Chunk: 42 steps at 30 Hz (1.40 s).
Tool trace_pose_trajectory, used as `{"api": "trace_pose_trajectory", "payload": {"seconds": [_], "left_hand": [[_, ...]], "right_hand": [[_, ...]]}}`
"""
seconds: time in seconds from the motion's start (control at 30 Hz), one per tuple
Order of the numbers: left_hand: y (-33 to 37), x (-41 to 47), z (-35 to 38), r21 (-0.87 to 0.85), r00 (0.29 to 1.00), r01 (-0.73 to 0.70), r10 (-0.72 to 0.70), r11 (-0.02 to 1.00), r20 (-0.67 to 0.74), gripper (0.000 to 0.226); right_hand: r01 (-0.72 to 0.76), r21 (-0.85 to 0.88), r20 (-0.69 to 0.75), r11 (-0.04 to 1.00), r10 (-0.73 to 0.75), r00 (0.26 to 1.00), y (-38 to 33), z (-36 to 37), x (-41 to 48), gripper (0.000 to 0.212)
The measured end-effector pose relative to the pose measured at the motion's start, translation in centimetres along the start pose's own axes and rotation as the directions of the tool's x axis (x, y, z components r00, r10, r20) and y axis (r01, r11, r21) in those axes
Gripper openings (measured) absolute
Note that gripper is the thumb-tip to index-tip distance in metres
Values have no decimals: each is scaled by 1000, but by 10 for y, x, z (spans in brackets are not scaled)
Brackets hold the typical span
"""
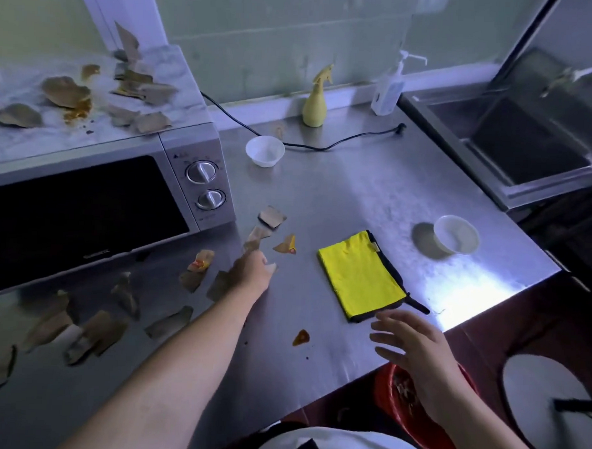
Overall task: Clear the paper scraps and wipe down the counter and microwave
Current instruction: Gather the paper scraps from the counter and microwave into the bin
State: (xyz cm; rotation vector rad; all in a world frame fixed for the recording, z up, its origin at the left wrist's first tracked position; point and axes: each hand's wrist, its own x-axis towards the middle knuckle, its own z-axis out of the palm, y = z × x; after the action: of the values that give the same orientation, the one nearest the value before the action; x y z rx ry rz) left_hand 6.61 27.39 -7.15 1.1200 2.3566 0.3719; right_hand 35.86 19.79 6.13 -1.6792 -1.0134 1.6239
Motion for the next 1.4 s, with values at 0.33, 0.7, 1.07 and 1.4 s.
{"api": "trace_pose_trajectory", "payload": {"seconds": [0.33,0.7,1.07,1.4], "left_hand": [[-7,-79,-27,-677,995,87,-103,731,17,11],[-16,-144,-40,-815,943,229,-327,532,52,24],[1,-163,-20,-836,905,296,-415,462,91,20],[18,-138,-18,-704,913,342,-396,622,95,19]], "right_hand": [[92,-291,232,952,-23,973,-15,49,83,9],[548,-802,543,237,-91,835,-33,163,259,60],[704,-702,677,108,-206,707,-20,154,283,38],[578,-634,574,514,-188,797,-27,137,263,20]]}}
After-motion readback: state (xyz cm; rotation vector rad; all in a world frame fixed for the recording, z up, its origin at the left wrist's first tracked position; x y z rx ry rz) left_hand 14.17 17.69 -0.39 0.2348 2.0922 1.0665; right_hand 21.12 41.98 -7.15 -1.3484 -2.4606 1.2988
